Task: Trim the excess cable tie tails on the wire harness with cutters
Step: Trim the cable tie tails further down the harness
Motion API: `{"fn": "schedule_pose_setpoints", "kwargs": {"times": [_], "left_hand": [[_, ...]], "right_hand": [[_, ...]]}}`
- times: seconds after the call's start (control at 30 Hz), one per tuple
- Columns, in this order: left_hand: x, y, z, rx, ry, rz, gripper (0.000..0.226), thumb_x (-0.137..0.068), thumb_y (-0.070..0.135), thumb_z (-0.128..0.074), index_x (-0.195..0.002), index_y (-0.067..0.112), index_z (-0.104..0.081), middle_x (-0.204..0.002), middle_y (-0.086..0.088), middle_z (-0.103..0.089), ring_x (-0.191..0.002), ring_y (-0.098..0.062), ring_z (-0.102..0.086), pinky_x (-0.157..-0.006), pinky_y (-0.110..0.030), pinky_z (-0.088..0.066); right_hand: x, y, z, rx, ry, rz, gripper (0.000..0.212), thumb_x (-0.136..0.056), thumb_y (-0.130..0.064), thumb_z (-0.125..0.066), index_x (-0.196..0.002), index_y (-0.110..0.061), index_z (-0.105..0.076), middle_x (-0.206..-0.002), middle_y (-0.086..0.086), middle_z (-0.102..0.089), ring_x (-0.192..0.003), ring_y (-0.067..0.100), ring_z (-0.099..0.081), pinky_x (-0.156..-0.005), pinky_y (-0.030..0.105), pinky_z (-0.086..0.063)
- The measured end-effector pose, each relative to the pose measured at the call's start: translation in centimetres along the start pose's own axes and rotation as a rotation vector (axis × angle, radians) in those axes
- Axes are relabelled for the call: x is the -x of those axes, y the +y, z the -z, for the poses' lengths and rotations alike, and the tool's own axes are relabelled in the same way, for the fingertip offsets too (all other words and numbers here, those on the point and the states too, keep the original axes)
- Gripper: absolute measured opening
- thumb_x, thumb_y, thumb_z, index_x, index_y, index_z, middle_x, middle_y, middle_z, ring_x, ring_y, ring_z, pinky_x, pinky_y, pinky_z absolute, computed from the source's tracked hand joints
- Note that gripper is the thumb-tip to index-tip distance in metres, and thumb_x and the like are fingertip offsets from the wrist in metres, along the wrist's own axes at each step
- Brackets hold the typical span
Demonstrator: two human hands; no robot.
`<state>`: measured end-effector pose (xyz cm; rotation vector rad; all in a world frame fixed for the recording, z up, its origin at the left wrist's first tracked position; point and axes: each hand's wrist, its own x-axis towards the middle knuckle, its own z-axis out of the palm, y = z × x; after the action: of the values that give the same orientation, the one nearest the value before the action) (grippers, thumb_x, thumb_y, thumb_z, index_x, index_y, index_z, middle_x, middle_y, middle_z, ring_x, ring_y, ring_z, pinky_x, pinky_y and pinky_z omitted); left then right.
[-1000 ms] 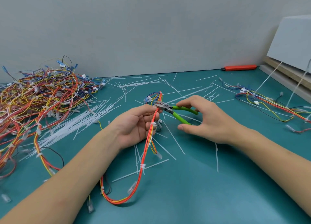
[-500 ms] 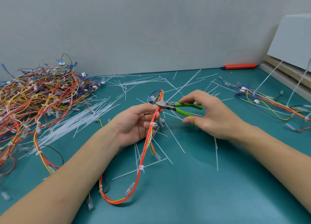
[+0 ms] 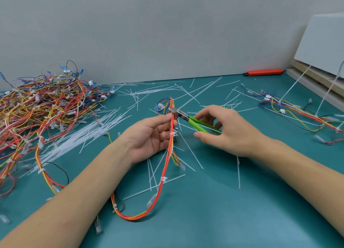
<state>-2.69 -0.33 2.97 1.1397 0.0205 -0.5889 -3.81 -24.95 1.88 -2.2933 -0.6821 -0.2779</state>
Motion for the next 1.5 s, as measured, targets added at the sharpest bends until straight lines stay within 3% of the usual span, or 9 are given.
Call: {"fn": "schedule_pose_setpoints", "kwargs": {"times": [0.37, 0.53, 0.63, 0.77, 0.9, 1.03, 1.17, 1.3, 1.5], "left_hand": [[-0.11, -0.17, -0.27, -0.049, 0.031, -0.027, 0.011, -0.081, 0.024, -0.072, -0.087, 0.017, -0.078, -0.079, 0.001, -0.072, -0.049, -0.009, -0.052, -0.05, -0.022, -0.05], [-0.33, -0.31, -0.22, -0.099, 0.045, -0.052, 0.012, -0.079, 0.028, -0.073, -0.081, 0.019, -0.08, -0.08, 0.003, -0.073, -0.053, -0.009, -0.053, -0.051, -0.022, -0.05], [-0.32, -0.3, -0.22, -0.087, 0.046, -0.047, 0.011, -0.078, 0.027, -0.073, -0.077, 0.018, -0.08, -0.077, 0.002, -0.072, -0.05, -0.009, -0.056, -0.05, -0.023, -0.051], [-0.12, -0.12, -0.22, -0.031, 0.035, -0.028, 0.011, -0.08, 0.024, -0.07, -0.085, 0.015, -0.075, -0.074, 0.0, -0.069, -0.047, -0.012, -0.056, -0.049, -0.024, -0.05], [0.14, 0.06, -0.32, -0.024, 0.029, -0.004, 0.012, -0.08, 0.021, -0.067, -0.085, 0.012, -0.073, -0.071, -0.001, -0.066, -0.047, -0.013, -0.053, -0.046, -0.022, -0.047], [0.27, 0.12, -0.42, -0.043, 0.012, 0.009, 0.014, -0.079, 0.021, -0.066, -0.081, 0.012, -0.076, -0.068, -0.001, -0.063, -0.046, -0.012, -0.049, -0.044, -0.022, -0.045], [0.29, 0.26, -0.15, -0.038, -0.006, 0.035, 0.014, -0.077, 0.022, -0.068, -0.082, 0.011, -0.076, -0.069, 0.0, -0.062, -0.046, -0.011, -0.043, -0.044, -0.023, -0.043], [0.27, 0.22, -0.05, -0.055, -0.022, 0.05, 0.013, -0.076, 0.023, -0.071, -0.08, 0.013, -0.077, -0.069, 0.002, -0.062, -0.046, -0.009, -0.043, -0.046, -0.022, -0.043], [0.1, 0.15, -0.02, -0.075, -0.021, 0.041, 0.013, -0.078, 0.023, -0.07, -0.081, 0.014, -0.077, -0.07, 0.002, -0.063, -0.047, -0.009, -0.045, -0.047, -0.022, -0.044]], "right_hand": [[0.29, -0.35, -0.56, 0.045, 0.019, -0.045, 0.038, -0.083, -0.049, -0.078, -0.112, -0.031, -0.062, -0.098, -0.019, -0.059, -0.097, 0.004, -0.057, -0.074, 0.009, -0.039], [0.24, -0.54, -0.6, 0.032, 0.013, -0.051, 0.039, -0.077, -0.062, -0.068, -0.103, -0.035, -0.059, -0.091, -0.012, -0.062, -0.086, 0.01, -0.057, -0.07, 0.023, -0.046], [0.27, -0.61, -0.64, 0.008, 0.005, -0.025, 0.037, -0.079, -0.06, -0.068, -0.102, -0.032, -0.059, -0.088, -0.01, -0.063, -0.083, 0.013, -0.057, -0.072, 0.026, -0.049], [0.15, -0.3, -0.54, 0.013, -0.002, -0.028, 0.036, -0.084, -0.049, -0.078, -0.111, -0.03, -0.063, -0.096, -0.015, -0.063, -0.092, 0.008, -0.059, -0.074, 0.013, -0.043], [0.04, -0.09, -0.06, 0.047, -0.021, -0.016, 0.052, -0.081, -0.036, -0.087, -0.126, -0.023, -0.064, -0.113, -0.011, -0.061, -0.109, -0.001, -0.056, -0.091, 0.005, -0.036], [-0.06, -0.22, 0.22, 0.041, -0.029, 0.004, 0.059, -0.08, -0.031, -0.089, -0.132, -0.019, -0.064, -0.122, -0.008, -0.061, -0.118, 0.0, -0.056, -0.102, 0.009, -0.037], [-0.11, -0.14, 0.09, 0.022, -0.013, 0.013, 0.053, -0.08, -0.028, -0.09, -0.126, -0.02, -0.066, -0.117, -0.011, -0.061, -0.112, -0.005, -0.056, -0.097, 0.005, -0.036], [-0.1, 0.17, 0.31, 0.045, -0.009, -0.01, 0.043, -0.081, -0.032, -0.089, -0.117, -0.027, -0.066, -0.107, -0.013, -0.062, -0.104, 0.003, -0.058, -0.089, 0.01, -0.041], [-0.14, 0.19, 0.11, 0.051, -0.006, 0.012, 0.048, -0.082, -0.029, -0.088, -0.123, -0.023, -0.065, -0.116, -0.01, -0.062, -0.113, 0.004, -0.057, -0.094, 0.006, -0.036]]}}
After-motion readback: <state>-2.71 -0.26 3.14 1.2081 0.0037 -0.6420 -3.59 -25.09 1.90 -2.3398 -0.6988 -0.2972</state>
